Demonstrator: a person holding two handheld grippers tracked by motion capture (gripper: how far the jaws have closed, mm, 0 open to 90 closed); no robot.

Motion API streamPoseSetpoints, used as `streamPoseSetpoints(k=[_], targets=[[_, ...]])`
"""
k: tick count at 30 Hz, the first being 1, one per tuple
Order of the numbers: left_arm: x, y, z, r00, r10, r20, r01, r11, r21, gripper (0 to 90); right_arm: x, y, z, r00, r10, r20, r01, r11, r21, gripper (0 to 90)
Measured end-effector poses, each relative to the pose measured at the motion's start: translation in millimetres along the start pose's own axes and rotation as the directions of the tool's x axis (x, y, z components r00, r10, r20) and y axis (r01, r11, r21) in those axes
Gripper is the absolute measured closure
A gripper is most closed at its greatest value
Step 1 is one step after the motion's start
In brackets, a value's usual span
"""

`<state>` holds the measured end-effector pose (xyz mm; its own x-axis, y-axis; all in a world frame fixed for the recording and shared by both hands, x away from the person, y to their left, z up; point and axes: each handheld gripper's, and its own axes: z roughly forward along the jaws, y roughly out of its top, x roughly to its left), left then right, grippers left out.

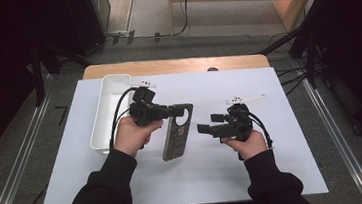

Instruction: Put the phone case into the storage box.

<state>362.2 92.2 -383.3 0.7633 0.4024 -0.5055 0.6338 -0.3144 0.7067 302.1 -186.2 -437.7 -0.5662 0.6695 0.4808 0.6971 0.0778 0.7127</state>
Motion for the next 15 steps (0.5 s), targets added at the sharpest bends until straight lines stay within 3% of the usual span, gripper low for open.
streamPoseSetpoints(k=[15], targets=[[1.3, -1.7, -0.7, 0.9999, 0.0, 0.011, 0.0, 1.0, -0.002, 79.4, 3.1, 13.1, 9.7, 0.9985, -0.05, -0.023, 0.05, 0.999, -0.014, 14.3]])
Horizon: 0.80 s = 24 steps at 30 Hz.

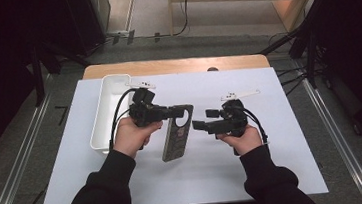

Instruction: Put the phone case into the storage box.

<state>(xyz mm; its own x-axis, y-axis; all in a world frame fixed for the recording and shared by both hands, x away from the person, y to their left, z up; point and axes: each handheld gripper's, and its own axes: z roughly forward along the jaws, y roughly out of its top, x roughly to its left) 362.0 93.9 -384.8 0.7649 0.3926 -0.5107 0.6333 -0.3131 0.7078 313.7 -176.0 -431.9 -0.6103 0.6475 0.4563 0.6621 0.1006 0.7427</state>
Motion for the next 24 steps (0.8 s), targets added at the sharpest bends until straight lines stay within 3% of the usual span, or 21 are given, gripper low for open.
streamPoseSetpoints(k=[14, 24], targets=[[-2.8, 0.9, 2.2, 0.9996, 0.01, 0.027, -0.01, 0.9999, -0.002, 79.4, -5.3, 2.0, 4.8, 0.9981, 0.032, -0.053, -0.034, 0.999, -0.023, 21.4], [-7.5, 0.9, 8.6, 0.999, 0.027, 0.036, -0.028, 0.9996, 0.006, 79.4, -9.2, 1.5, 7.7, 0.9979, 0.039, -0.051, -0.04, 0.999, -0.021, 27.9]])
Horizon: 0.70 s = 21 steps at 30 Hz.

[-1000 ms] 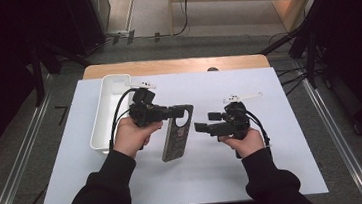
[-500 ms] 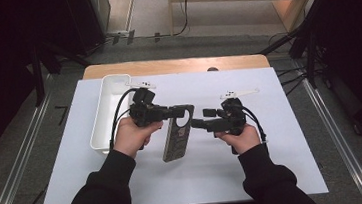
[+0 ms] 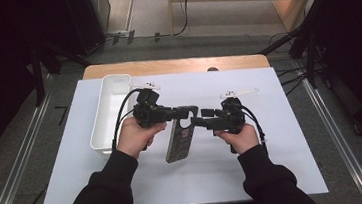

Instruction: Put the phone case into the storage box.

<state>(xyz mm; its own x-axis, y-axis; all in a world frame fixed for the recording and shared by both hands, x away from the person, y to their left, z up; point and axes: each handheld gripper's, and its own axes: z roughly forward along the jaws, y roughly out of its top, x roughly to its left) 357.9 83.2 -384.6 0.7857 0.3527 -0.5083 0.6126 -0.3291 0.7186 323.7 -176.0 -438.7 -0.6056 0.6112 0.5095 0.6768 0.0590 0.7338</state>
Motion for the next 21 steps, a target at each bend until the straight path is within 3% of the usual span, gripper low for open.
streamPoseSetpoints(k=[21], targets=[[-3.6, -2.7, 7.8, 0.9997, 0.021, 0.011, -0.021, 0.9998, -0.001, 79.4, -1.2, -1.2, 7.3, 0.9988, -0.007, -0.048, 0.007, 1.0, -0.006, 55.1]])
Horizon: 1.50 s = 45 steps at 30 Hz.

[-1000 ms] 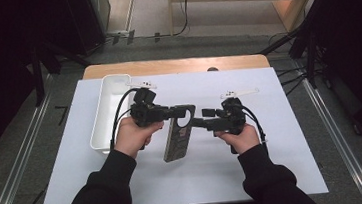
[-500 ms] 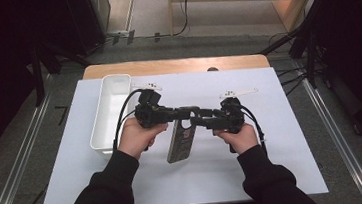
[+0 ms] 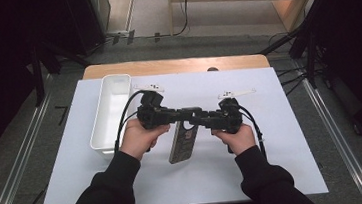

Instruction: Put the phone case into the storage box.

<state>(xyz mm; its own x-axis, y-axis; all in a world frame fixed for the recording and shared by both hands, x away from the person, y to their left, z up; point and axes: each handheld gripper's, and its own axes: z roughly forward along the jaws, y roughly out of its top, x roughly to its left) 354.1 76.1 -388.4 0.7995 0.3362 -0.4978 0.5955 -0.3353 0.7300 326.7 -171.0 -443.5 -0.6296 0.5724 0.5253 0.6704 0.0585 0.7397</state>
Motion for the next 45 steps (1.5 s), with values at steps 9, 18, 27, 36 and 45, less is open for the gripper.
streamPoseSetpoints(k=[9, 18, 27, 36, 45], targets=[[0.3, -0.9, 0.6, 1.0, 0.007, 0.004, -0.006, 0.9999, -0.01, 79.3, -0.9, -0.5, -2.2, 0.9999, 0.015, -0.004, -0.015, 1.0, -0.013, 67.5], [0.9, -1.1, -0.1, 0.9999, 0.011, 0.003, -0.011, 0.9998, -0.016, 78.9, 1.1, 0.1, -3.7, 0.9999, 0.003, 0.012, -0.003, 1.0, -0.018, 68.9], [0.2, -1.1, -0.8, 0.9998, 0.016, -0.013, -0.017, 0.9995, -0.025, 73.8, 2.2, 0.5, -5.8, 0.9994, -0.012, 0.032, 0.013, 1.0, -0.02, 69.4], [-3.9, 0.3, -0.3, 0.9981, 0.044, -0.042, -0.046, 0.998, -0.043, 41.9, 1.7, 1.6, -9.0, 0.9986, -0.013, 0.052, 0.015, 0.999, -0.03, 69.4], [-8.8, 1.2, 0.7, 0.9902, 0.091, -0.105, -0.094, 0.9954, -0.021, 30.7, 0.8, 2.7, -12.6, 0.9974, -0.017, 0.071, 0.019, 0.999, -0.04, 69.4]])
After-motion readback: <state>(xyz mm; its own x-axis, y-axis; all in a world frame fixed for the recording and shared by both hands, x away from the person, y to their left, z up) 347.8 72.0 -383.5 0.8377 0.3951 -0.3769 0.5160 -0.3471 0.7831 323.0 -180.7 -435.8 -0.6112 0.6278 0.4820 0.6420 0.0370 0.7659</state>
